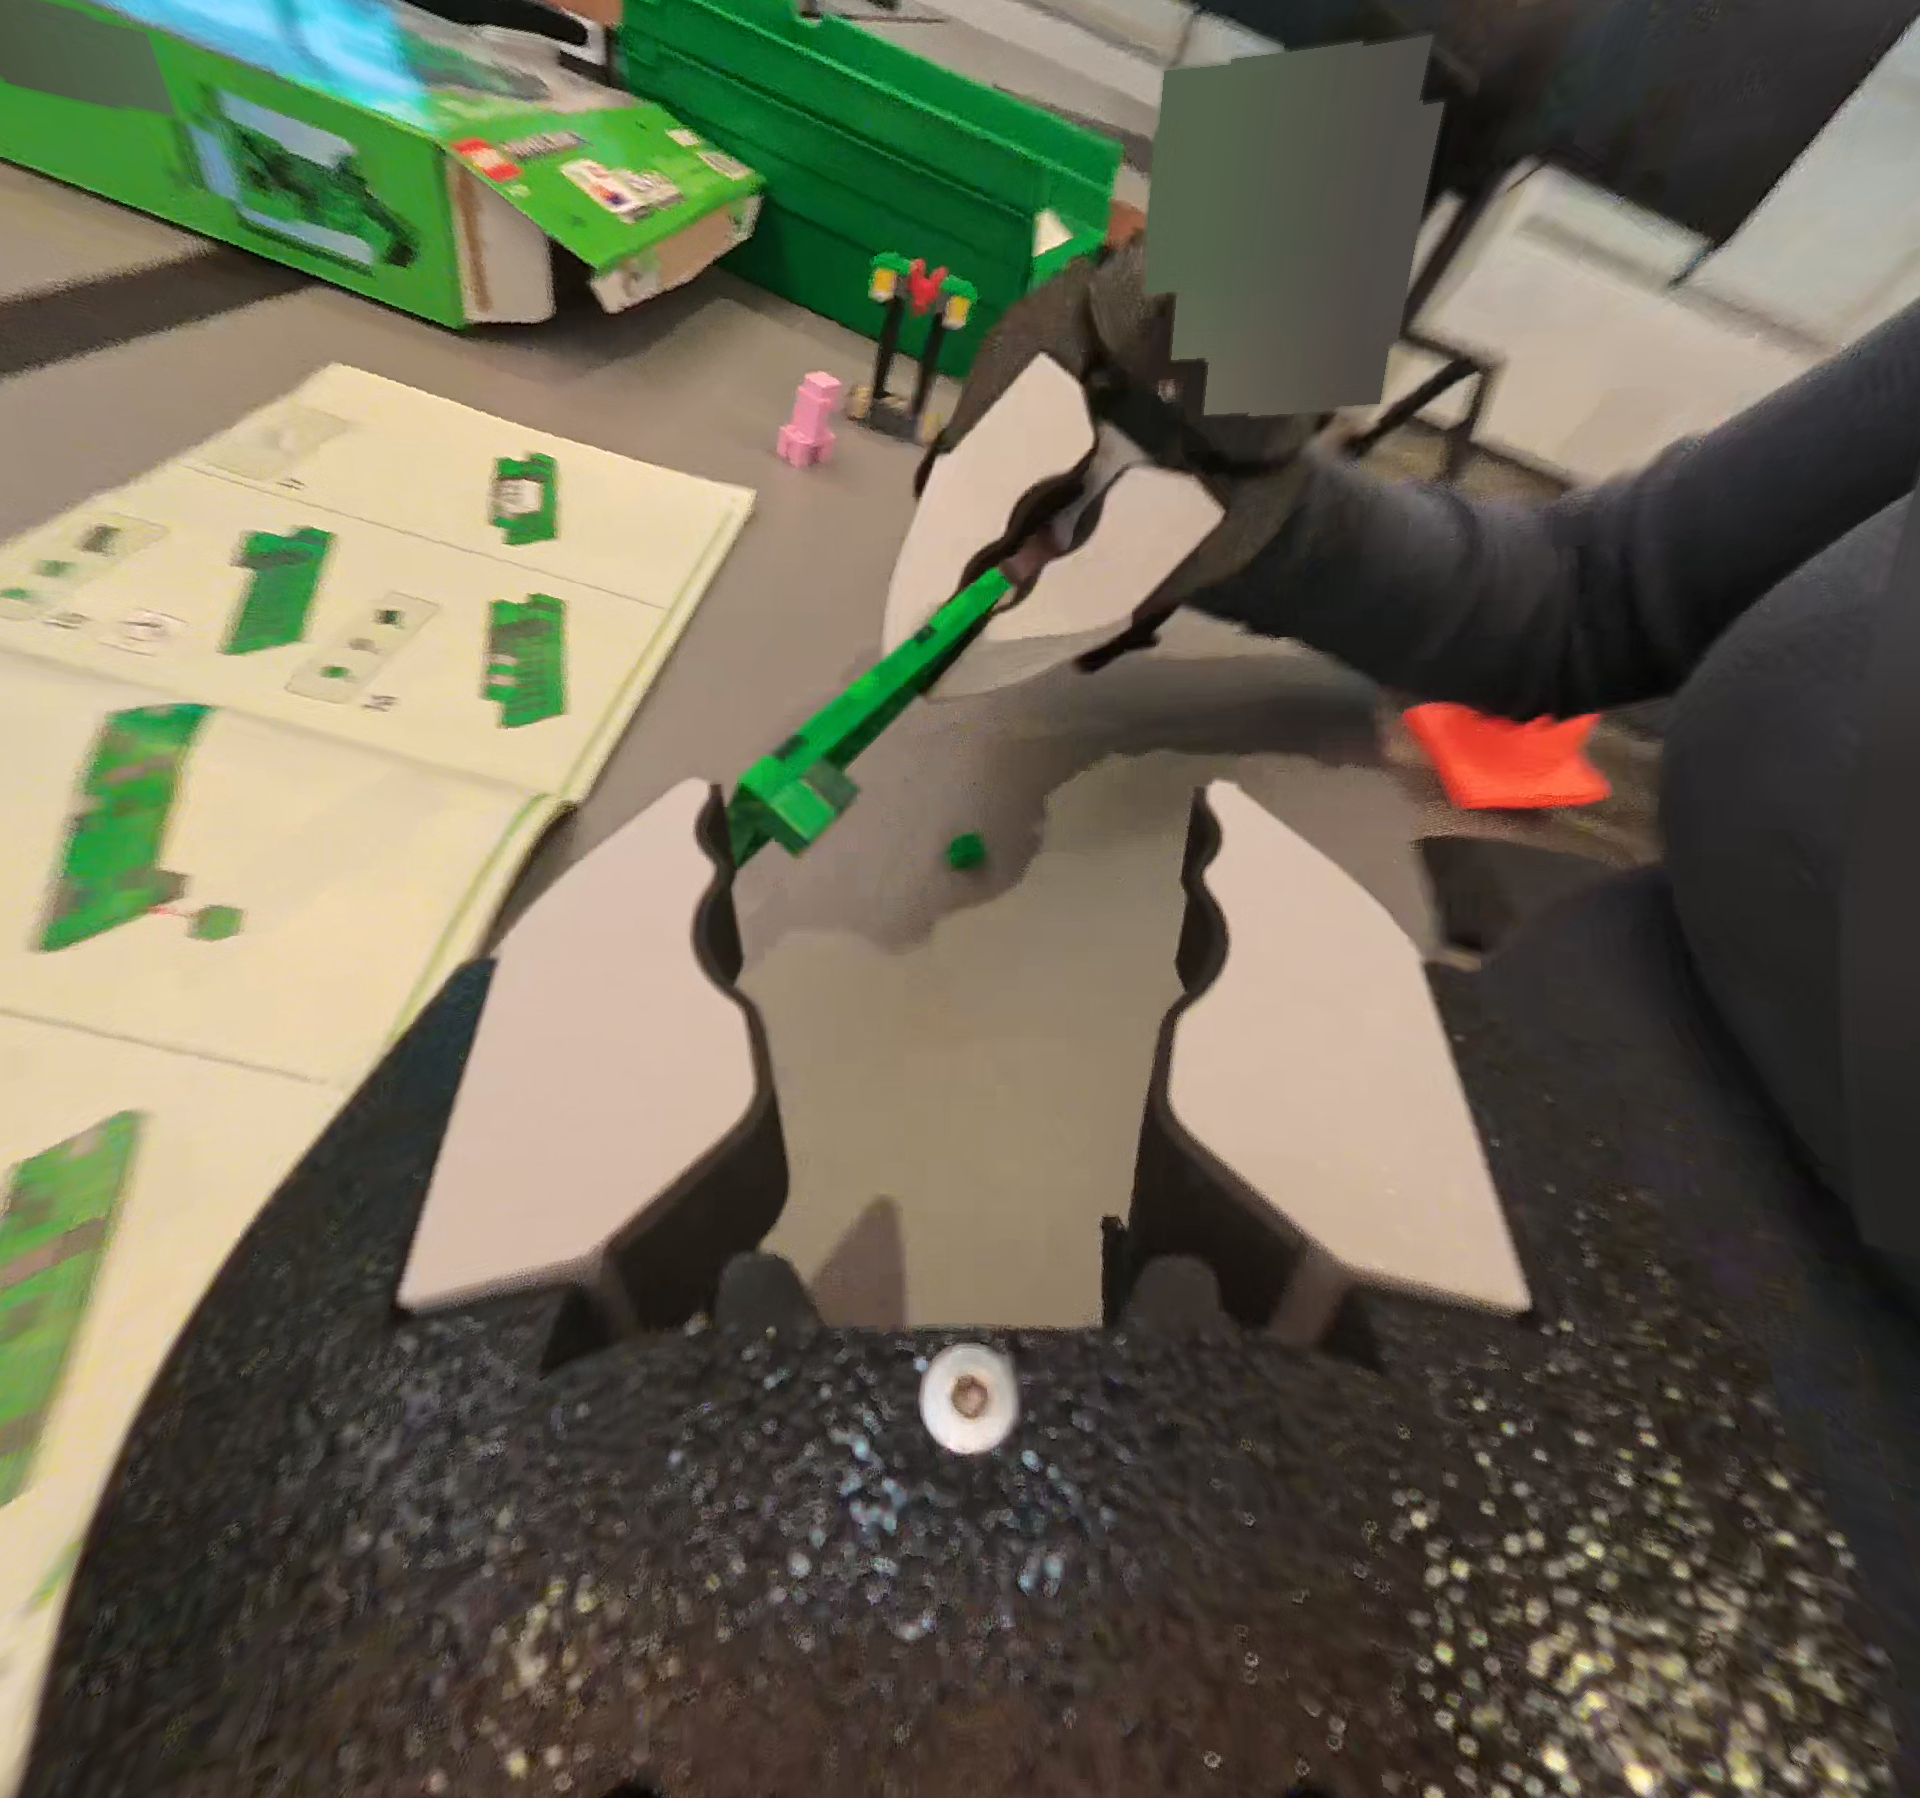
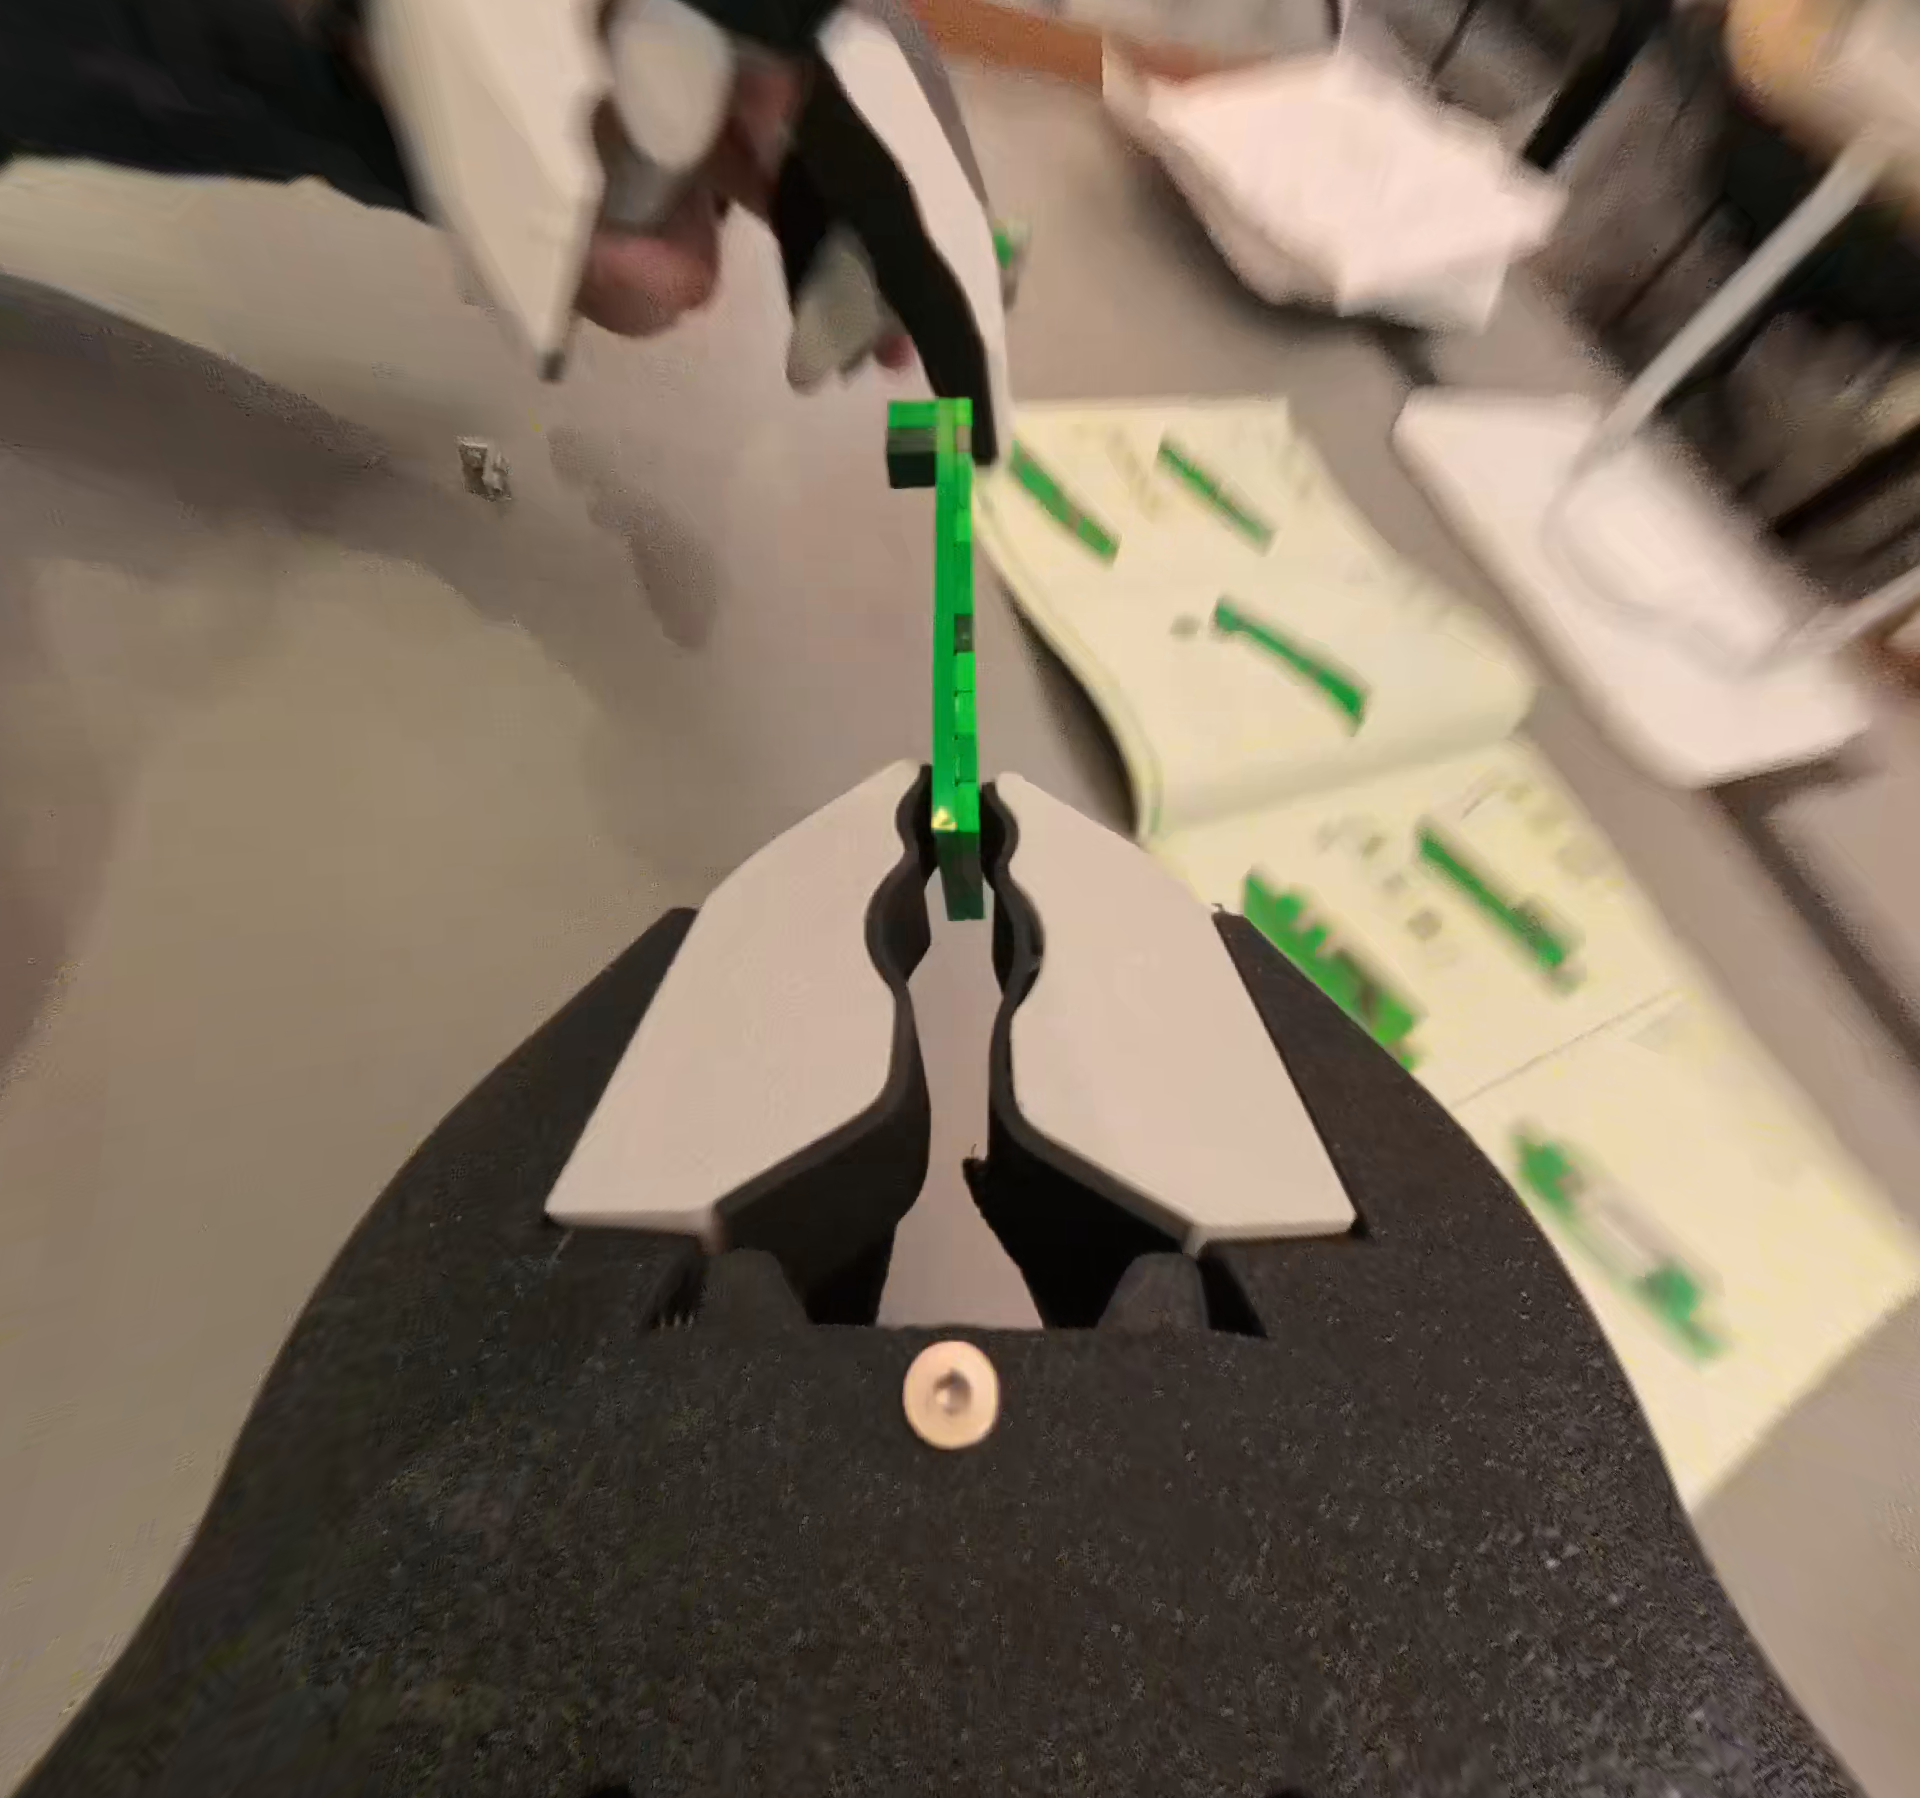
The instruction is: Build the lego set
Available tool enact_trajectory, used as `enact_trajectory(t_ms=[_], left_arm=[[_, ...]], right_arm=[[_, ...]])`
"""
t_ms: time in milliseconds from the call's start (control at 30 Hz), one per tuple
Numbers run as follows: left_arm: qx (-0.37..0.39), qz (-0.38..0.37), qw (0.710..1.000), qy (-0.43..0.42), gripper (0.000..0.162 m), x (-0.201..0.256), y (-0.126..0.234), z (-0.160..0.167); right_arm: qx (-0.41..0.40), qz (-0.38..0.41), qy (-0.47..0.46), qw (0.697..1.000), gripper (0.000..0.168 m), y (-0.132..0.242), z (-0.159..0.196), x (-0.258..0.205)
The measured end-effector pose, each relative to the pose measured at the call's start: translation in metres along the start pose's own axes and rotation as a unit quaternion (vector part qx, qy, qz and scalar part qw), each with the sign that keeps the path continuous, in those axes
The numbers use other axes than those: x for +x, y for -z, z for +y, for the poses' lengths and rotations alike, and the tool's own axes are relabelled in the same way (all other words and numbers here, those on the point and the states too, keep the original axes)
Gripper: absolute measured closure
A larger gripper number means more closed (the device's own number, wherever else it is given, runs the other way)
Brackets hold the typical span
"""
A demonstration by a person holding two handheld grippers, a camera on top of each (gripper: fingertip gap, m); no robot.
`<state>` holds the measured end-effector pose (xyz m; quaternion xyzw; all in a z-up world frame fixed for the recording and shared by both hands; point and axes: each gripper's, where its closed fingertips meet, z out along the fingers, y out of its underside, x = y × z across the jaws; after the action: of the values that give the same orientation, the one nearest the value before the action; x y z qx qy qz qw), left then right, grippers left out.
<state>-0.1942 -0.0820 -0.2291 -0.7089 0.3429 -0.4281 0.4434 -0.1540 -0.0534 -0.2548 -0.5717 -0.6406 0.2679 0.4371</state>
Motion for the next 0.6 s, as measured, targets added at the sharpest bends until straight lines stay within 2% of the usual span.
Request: enact_trajectory(t_ms=[67,133,233,300,400,433,467,600], left_arm=[[-0.018,-0.047,0.998,-0.049,0.077,-0.011,0.003,0.009],[-0.033,-0.081,0.993,-0.074,0.074,-0.019,0.003,0.016],[-0.033,-0.103,0.991,-0.081,0.072,-0.024,0.003,0.022],[-0.022,-0.105,0.992,-0.072,0.073,-0.025,0.004,0.022],[-0.017,-0.107,0.992,-0.060,0.074,-0.026,0.004,0.024],[-0.020,-0.111,0.992,-0.060,0.074,-0.027,0.004,0.026],[-0.024,-0.113,0.991,-0.061,0.074,-0.028,0.004,0.027],[-0.048,-0.126,0.988,-0.074,0.074,-0.031,-0.002,0.032]], right_arm=[[-0.057,-0.071,-0.121,0.988,0.162,-0.005,0.020,-0.004],[-0.091,-0.125,-0.239,0.958,0.162,-0.008,0.031,-0.006],[-0.136,-0.201,-0.395,0.886,0.162,-0.006,0.040,-0.011],[-0.143,-0.233,-0.460,0.845,0.162,-0.006,0.042,-0.010],[-0.168,-0.237,-0.505,0.812,0.160,-0.007,0.054,-0.003],[-0.176,-0.233,-0.512,0.808,0.155,-0.007,0.058,-0.002],[-0.190,-0.226,-0.517,0.803,0.142,-0.007,0.062,-0.001],[-0.208,-0.198,-0.512,0.810,0.124,-0.002,0.066,0.002]])
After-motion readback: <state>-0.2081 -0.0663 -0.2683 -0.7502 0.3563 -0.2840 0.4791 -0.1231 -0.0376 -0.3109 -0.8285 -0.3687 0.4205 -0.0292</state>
